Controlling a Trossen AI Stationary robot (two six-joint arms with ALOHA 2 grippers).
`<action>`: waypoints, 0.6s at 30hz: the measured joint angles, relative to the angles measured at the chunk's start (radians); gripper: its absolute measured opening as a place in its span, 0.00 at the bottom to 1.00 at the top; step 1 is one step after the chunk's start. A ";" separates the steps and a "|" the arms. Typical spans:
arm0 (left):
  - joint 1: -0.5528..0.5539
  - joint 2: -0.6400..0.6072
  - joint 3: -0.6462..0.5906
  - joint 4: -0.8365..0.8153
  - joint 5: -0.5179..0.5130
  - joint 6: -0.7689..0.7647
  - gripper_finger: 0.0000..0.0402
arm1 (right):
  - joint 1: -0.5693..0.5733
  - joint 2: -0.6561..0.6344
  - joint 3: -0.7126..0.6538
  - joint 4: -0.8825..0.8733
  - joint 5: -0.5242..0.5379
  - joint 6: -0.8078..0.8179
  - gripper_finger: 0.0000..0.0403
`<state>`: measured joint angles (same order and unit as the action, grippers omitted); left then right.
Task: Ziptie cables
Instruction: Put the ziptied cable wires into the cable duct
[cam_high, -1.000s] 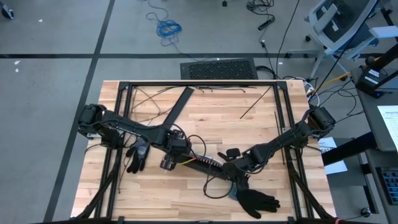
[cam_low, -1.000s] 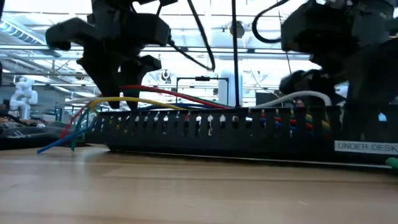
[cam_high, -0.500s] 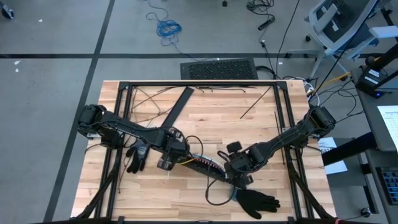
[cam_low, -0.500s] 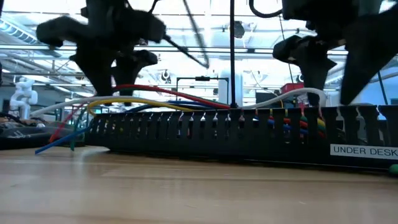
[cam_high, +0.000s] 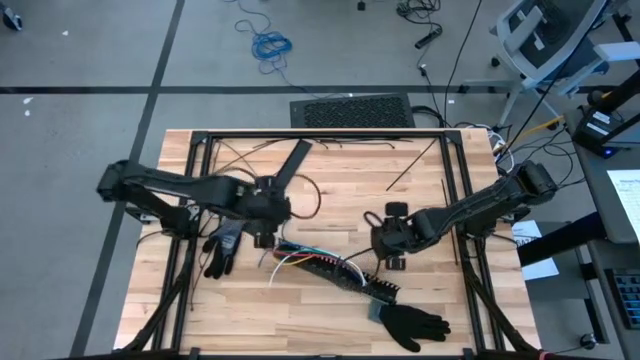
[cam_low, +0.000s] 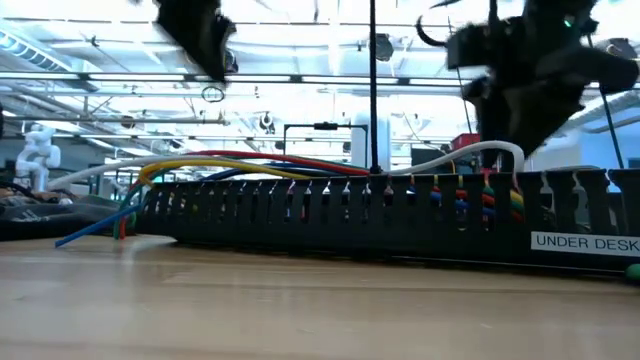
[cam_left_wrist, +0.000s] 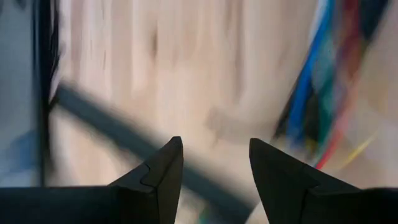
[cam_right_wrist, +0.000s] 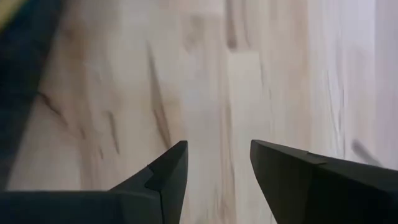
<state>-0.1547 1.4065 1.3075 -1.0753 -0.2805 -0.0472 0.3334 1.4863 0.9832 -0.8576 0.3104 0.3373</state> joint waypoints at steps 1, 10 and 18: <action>0.000 -0.021 0.000 0.066 0.040 -0.033 0.45 | -0.002 -0.027 -0.034 0.005 -0.001 0.033 0.41; 0.028 0.074 0.001 0.369 0.175 0.037 0.45 | -0.001 -0.248 -0.273 0.044 -0.108 0.260 0.41; 0.061 0.303 0.046 0.442 0.369 0.025 0.45 | 0.000 -0.286 -0.285 0.135 -0.136 0.290 0.41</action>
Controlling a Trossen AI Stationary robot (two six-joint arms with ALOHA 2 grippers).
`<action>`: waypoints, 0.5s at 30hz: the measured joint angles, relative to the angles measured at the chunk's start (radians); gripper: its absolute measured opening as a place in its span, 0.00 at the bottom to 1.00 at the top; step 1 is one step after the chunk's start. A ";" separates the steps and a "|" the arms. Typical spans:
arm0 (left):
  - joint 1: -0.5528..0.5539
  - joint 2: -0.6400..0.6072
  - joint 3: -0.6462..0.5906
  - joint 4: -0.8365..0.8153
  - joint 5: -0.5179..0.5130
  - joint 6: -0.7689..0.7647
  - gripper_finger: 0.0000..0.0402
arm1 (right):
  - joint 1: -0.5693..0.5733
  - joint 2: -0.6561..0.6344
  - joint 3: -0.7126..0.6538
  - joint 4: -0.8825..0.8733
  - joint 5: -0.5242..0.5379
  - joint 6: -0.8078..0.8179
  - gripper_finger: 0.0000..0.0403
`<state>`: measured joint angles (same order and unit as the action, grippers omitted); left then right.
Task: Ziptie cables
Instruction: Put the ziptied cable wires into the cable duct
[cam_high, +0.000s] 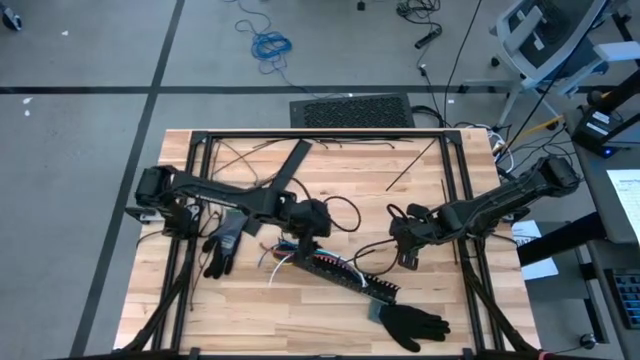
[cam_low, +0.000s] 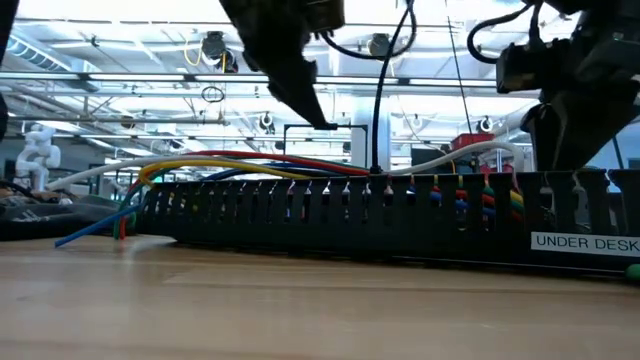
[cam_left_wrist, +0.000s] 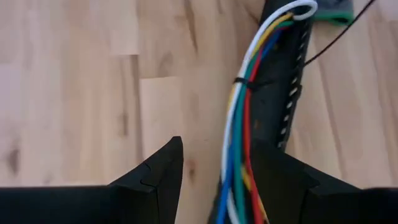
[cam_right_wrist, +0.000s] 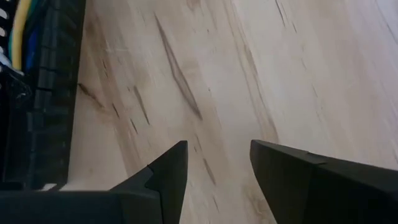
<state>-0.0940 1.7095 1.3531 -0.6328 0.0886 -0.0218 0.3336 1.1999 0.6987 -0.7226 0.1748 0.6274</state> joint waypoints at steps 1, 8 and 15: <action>0.001 0.014 0.012 -0.003 0.011 -0.011 0.45 | 0.000 0.000 0.000 0.005 -0.001 0.002 0.41; 0.002 0.040 0.048 0.033 0.090 -0.125 0.45 | 0.000 0.000 0.000 0.010 -0.019 -0.028 0.41; 0.004 0.133 0.049 0.054 0.093 -0.155 0.45 | 0.000 0.000 0.000 0.032 -0.019 -0.071 0.41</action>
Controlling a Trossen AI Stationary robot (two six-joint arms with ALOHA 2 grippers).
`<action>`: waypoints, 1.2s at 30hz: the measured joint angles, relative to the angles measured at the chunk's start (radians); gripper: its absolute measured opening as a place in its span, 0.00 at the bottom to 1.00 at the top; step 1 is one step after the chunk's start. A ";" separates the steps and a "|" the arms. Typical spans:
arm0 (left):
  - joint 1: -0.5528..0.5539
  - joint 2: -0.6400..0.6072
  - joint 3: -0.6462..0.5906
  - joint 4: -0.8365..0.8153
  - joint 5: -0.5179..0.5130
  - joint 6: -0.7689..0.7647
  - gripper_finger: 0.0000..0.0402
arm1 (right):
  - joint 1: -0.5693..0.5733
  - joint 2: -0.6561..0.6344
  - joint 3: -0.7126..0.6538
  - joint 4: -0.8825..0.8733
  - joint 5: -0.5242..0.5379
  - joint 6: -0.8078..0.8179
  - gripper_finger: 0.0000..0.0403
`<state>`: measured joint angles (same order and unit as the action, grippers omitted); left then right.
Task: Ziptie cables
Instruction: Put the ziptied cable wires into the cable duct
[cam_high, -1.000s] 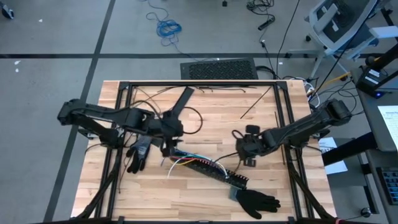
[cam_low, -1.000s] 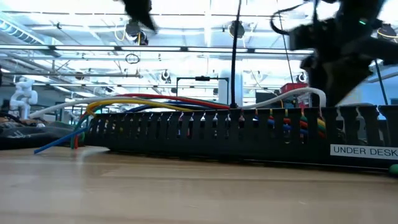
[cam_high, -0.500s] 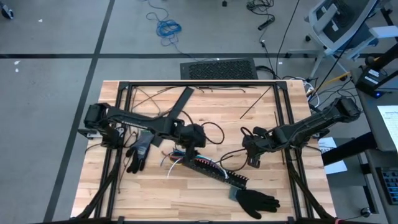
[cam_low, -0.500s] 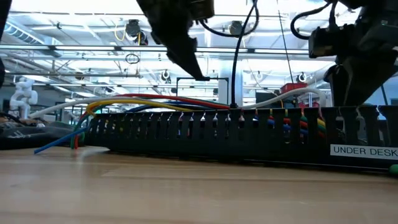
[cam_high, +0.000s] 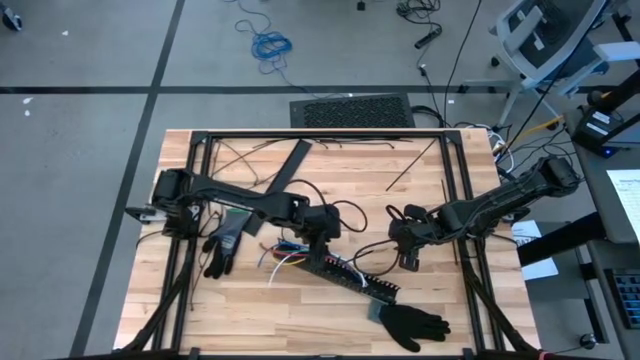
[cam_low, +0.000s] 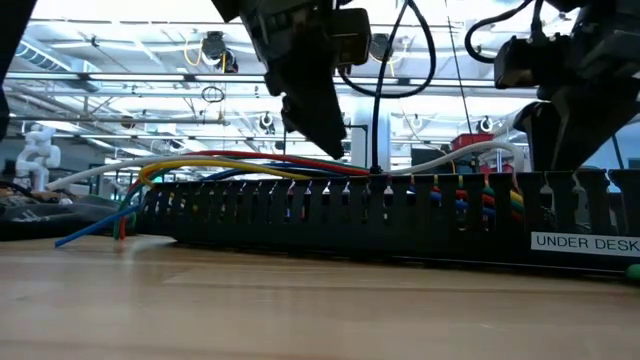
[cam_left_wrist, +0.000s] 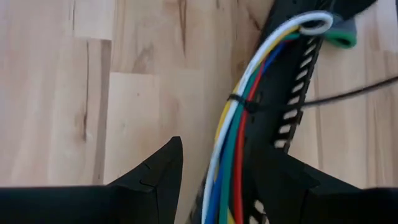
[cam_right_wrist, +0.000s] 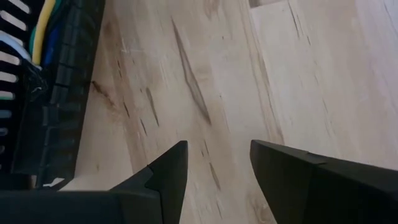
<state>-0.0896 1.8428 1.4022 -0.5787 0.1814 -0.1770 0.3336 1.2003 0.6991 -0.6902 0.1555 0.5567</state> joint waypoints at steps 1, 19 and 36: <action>-0.001 0.006 0.005 0.002 0.000 -0.001 0.45 | 0.000 0.000 0.000 0.000 0.000 -0.001 0.41; -0.033 0.075 0.013 -0.012 0.023 -0.052 0.45 | 0.000 0.000 0.000 0.007 0.000 -0.023 0.41; -0.030 0.092 0.012 -0.101 -0.080 -0.046 0.45 | 0.003 0.002 0.001 0.105 -0.060 0.005 0.41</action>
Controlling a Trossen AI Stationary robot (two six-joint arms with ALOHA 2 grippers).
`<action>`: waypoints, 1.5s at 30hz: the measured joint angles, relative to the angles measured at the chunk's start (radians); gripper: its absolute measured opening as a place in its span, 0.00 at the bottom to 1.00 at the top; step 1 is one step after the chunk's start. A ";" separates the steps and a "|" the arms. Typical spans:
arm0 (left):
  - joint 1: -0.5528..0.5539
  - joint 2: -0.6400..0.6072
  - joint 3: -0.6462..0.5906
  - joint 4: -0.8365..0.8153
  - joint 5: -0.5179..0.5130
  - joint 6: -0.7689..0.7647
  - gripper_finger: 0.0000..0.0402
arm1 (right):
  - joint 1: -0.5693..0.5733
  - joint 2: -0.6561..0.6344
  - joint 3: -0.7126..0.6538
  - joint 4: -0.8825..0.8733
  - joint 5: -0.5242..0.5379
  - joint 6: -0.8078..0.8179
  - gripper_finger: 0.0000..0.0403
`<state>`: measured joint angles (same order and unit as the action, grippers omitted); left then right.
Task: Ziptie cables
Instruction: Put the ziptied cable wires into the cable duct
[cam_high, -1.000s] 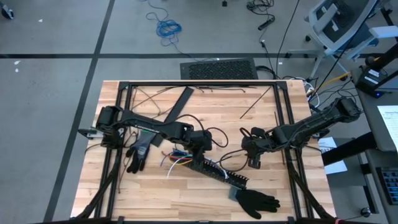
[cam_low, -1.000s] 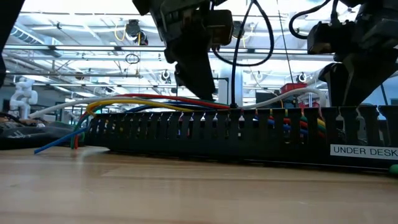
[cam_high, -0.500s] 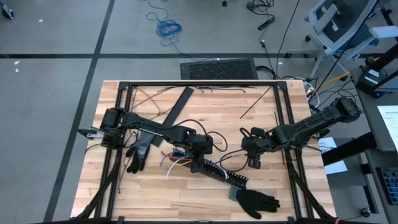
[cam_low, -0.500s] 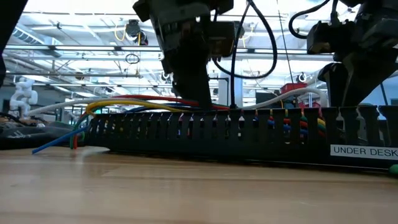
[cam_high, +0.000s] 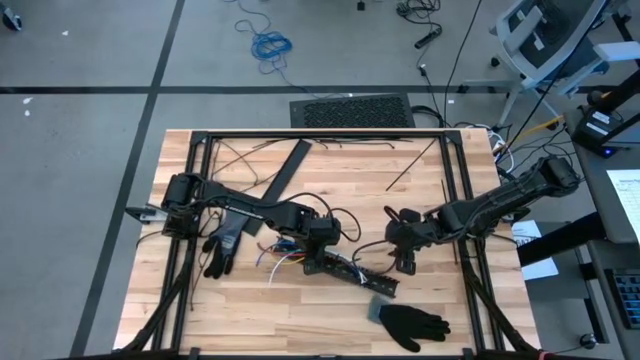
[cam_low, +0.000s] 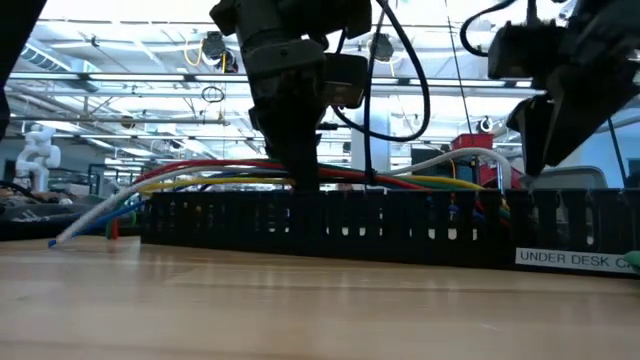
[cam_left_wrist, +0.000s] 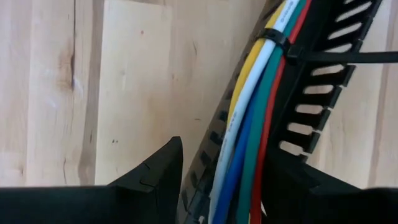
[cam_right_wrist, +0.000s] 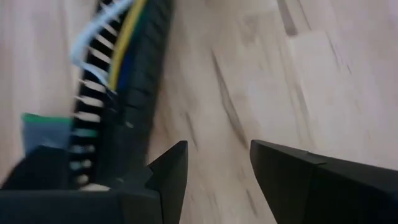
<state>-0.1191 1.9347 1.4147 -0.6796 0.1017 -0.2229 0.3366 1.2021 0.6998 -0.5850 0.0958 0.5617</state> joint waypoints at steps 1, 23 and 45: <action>0.002 0.000 0.000 0.000 0.000 0.001 0.45 | 0.003 0.001 0.000 0.019 0.000 0.003 0.41; 0.013 -0.002 0.040 -0.032 0.018 0.048 0.30 | 0.003 0.002 0.000 0.153 0.041 0.040 0.41; 0.013 -0.002 0.085 -0.081 -0.056 0.098 0.11 | 0.003 0.002 0.000 0.154 0.040 0.037 0.41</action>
<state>-0.1059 1.9324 1.5002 -0.7611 0.0459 -0.1246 0.3401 1.2045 0.7002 -0.4309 0.1360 0.5983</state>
